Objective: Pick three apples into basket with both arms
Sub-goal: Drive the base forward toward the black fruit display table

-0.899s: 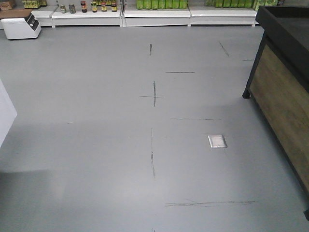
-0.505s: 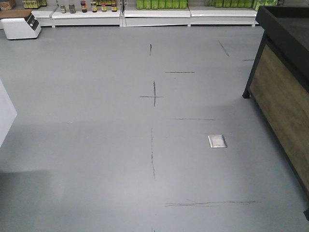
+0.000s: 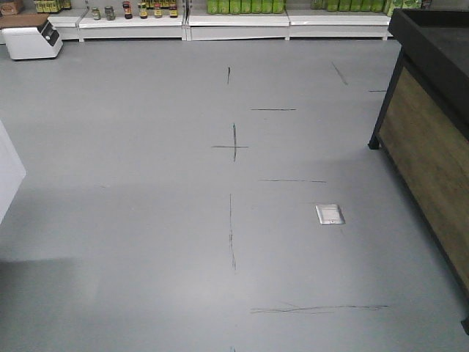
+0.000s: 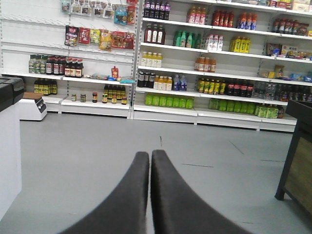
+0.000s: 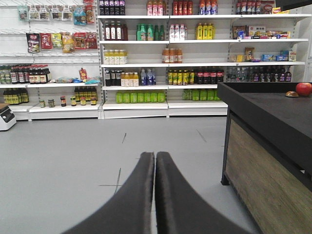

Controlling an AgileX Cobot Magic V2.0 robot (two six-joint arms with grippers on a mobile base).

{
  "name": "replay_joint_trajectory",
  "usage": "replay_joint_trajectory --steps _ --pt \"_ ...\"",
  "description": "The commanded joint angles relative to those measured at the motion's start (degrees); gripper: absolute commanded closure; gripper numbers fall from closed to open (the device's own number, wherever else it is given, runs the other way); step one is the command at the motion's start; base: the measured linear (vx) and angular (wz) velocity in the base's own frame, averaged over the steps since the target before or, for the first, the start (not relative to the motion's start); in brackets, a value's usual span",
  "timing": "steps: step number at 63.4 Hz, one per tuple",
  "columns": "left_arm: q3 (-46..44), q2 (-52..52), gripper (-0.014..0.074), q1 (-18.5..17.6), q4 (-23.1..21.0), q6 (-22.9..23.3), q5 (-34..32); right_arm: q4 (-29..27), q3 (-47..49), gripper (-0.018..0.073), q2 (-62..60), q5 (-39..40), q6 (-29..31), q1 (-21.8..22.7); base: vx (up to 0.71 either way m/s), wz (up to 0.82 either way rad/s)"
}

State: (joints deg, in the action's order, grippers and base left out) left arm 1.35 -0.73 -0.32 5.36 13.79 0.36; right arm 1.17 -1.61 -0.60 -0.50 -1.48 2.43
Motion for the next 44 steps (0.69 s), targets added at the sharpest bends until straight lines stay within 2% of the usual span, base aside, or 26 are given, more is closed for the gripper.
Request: replay_joint_trajectory --steps 1,44 --pt "1.03 -0.84 0.0603 -0.27 -0.44 0.30 -4.00 0.27 -0.88 0.0568 -0.60 4.25 0.32 0.29 0.00 0.00" --pt "1.03 -0.84 0.0603 -0.27 -0.44 0.30 -4.00 0.27 -0.88 0.0568 -0.60 4.25 0.32 0.29 0.04 -0.01"
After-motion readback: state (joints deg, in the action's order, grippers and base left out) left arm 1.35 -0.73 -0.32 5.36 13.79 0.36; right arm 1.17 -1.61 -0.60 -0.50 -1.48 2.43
